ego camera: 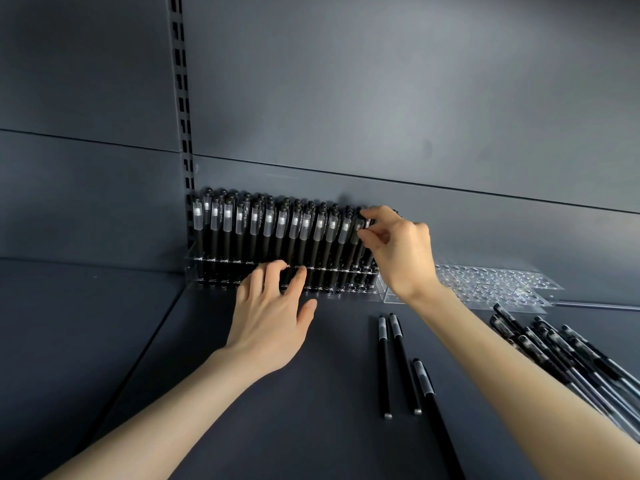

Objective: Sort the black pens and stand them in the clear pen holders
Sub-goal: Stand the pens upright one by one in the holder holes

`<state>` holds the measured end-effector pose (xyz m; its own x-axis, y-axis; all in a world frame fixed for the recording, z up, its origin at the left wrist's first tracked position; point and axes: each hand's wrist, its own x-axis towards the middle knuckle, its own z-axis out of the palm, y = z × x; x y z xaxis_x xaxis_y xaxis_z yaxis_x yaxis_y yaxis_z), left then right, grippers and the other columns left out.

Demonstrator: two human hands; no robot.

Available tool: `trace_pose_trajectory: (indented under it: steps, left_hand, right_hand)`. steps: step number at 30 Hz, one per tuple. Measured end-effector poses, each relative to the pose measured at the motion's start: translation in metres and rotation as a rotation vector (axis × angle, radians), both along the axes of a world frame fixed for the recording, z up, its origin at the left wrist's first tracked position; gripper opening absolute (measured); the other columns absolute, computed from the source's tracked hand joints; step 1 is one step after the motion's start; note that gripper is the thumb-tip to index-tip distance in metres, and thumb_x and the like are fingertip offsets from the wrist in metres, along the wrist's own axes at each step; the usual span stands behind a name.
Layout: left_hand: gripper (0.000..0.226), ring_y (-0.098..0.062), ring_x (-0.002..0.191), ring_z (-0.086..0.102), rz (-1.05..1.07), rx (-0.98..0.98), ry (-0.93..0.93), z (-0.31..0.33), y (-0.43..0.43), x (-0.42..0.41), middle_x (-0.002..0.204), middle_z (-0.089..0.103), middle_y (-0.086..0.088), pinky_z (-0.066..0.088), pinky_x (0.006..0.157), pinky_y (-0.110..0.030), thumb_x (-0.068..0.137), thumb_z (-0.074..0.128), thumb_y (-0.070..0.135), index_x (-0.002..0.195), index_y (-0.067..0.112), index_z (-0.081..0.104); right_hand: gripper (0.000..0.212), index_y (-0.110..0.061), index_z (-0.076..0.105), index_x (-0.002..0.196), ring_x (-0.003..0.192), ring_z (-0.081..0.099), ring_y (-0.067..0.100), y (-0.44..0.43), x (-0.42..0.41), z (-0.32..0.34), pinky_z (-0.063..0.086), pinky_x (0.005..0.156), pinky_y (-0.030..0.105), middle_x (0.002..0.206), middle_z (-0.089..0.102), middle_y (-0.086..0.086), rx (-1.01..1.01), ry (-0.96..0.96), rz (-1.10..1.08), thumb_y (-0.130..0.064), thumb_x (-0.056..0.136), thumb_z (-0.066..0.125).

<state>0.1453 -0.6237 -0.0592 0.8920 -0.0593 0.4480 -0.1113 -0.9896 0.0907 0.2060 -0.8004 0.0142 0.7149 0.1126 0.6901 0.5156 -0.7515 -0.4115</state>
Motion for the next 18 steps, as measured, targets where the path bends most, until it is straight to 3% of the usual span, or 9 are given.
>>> trace_pose_trajectory:
  steps: [4,7,10,13,18]
  left_hand:
    - [0.053,-0.034,0.099,0.062,-0.012,-0.012,0.047,0.005,-0.002,-0.004,0.109,0.06,-0.014,0.052,0.077,-0.048,0.085,0.038,0.046,0.113,0.011,0.067]
    - [0.043,-0.035,0.115,0.052,-0.059,-0.111,0.049,0.005,-0.008,-0.01,0.125,0.051,-0.015,0.043,0.091,-0.049,0.091,0.051,0.041,0.12,0.011,0.061]
    - [0.045,-0.026,0.12,0.044,-0.128,-0.17,0.066,0.005,-0.019,-0.019,0.128,0.044,-0.005,0.035,0.097,-0.04,0.095,0.042,0.046,0.126,0.016,0.054]
    - [0.044,-0.016,0.119,0.038,-0.181,-0.191,0.183,0.006,-0.037,-0.032,0.128,0.041,0.005,0.031,0.099,-0.031,0.097,0.034,0.05,0.131,0.024,0.044]
    - [0.049,-0.016,0.118,0.036,-0.22,-0.149,0.307,0.01,-0.069,-0.052,0.125,0.043,0.006,0.03,0.098,-0.03,0.094,0.035,0.056,0.128,0.023,0.047]
  right_hand:
    - [0.026,-0.015,0.064,0.114,0.072,0.064,0.026,-0.001,-0.005,0.0,0.052,0.077,0.039,0.08,0.072,-0.003,-0.009,-0.017,-0.009,-0.015,0.089,0.063]
    - [0.021,-0.015,0.064,0.11,0.072,0.064,0.022,-0.005,-0.013,-0.001,0.052,0.076,0.038,0.073,0.066,-0.007,0.035,-0.004,-0.029,-0.019,0.089,0.063]
    - [0.012,-0.015,0.067,0.099,0.069,0.063,0.017,-0.017,-0.028,-0.009,0.052,0.074,0.033,0.07,0.063,-0.007,0.102,0.042,-0.037,-0.022,0.09,0.061]
    - [0.008,-0.016,0.068,0.09,0.069,0.063,0.014,-0.033,-0.043,-0.022,0.051,0.073,0.03,0.07,0.065,-0.006,0.053,0.14,-0.001,-0.021,0.089,0.062]
    - [0.006,-0.017,0.068,0.088,0.075,0.063,0.009,-0.065,-0.056,-0.038,0.048,0.074,0.02,0.079,0.068,-0.006,-0.082,0.383,0.071,-0.023,0.087,0.066]
